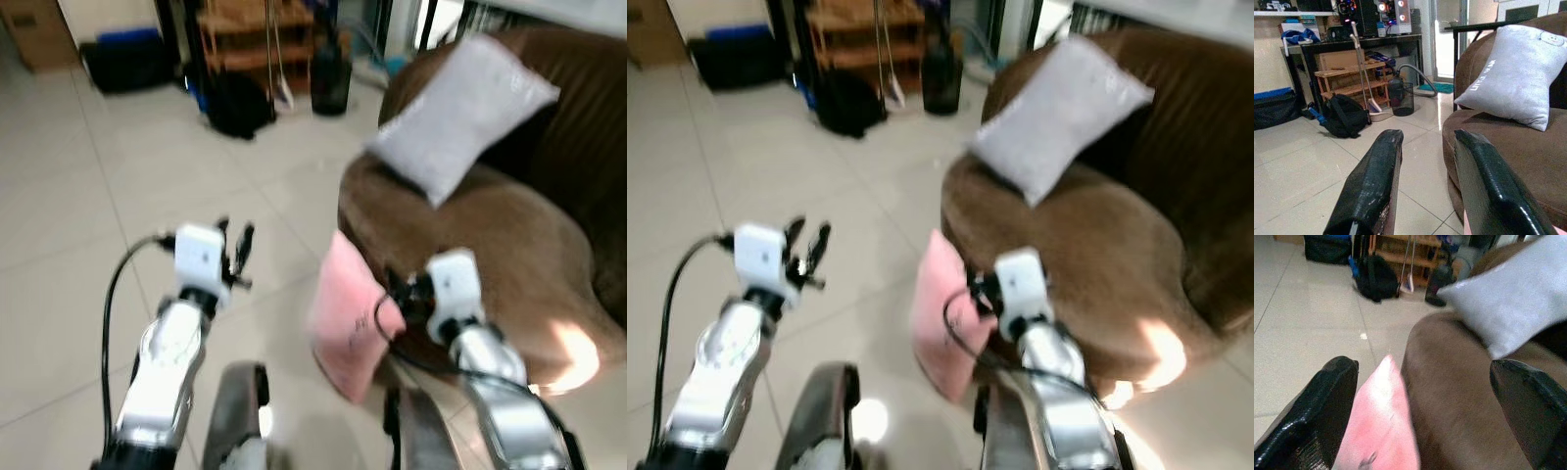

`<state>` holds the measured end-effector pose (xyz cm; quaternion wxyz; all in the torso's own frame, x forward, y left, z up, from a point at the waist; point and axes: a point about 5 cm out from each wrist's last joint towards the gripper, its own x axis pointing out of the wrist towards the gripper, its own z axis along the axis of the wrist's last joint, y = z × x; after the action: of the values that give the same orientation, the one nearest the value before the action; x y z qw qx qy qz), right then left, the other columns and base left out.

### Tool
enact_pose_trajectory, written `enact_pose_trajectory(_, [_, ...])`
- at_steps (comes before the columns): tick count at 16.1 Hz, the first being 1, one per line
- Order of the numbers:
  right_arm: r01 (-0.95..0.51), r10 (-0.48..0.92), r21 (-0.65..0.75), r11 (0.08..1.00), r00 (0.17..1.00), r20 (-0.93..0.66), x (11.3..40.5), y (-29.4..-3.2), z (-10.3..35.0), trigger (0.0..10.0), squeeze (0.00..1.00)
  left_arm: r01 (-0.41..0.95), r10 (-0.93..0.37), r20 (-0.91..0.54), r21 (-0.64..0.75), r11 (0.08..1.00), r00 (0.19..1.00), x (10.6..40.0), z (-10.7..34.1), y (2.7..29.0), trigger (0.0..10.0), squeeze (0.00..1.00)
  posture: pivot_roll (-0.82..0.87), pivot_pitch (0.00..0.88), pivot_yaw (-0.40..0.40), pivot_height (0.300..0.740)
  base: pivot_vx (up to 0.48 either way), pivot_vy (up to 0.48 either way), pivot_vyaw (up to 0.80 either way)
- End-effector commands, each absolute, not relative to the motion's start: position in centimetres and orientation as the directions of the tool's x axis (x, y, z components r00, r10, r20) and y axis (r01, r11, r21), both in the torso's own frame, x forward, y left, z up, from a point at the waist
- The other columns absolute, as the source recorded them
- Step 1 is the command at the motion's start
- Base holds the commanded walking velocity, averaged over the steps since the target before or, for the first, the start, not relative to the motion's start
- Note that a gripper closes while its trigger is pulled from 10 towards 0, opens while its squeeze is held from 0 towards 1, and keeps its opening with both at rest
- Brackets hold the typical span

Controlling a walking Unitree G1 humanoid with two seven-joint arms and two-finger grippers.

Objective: Move the pillow to the sofa from floor

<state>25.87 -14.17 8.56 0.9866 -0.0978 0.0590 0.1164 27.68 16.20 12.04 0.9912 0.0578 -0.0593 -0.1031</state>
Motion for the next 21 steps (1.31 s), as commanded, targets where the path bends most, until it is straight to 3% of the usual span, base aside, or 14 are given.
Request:
enact_pose_trajectory(1, [-0.236,0.216,-0.192,0.953,0.969,-0.117,26.2,-14.5,9.2,10.0,0.00,0.206,-0.223,0.134,0.127,0.970,0.966,28.0,12.9,16.0,10.0,0.00,-0.07,0.035,-0.011,0.571,0.262,0.000,0.00])
enact_pose_trajectory(13, [-0.291,0.262,-0.251,0.923,0.954,-0.143,26.2,-14.1,8.8,10.0,0.00,0.208,-0.223,0.129,0.121,0.971,0.966,27.8,12.7,16.0,10.0,0.00,-0.07,0.042,-0.017,0.571,0.300,0.000,0.07])
enact_pose_trajectory(16, [-0.260,0.231,-0.213,0.942,0.961,-0.153,26.0,-14.2,8.5,10.0,0.00,0.216,-0.231,0.122,0.122,0.969,0.965,27.7,12.5,15.9,10.0,0.00,-0.06,0.046,-0.016,0.571,0.295,0.000,0.00])
enact_pose_trajectory(21, [-0.333,0.292,-0.192,0.923,0.932,-0.215,26.0,-14.2,7.1,10.0,0.00,0.245,-0.259,0.108,0.124,0.962,0.960,27.4,12.3,15.6,10.0,0.00,-0.06,0.049,-0.015,0.571,0.000,0.000,0.00])
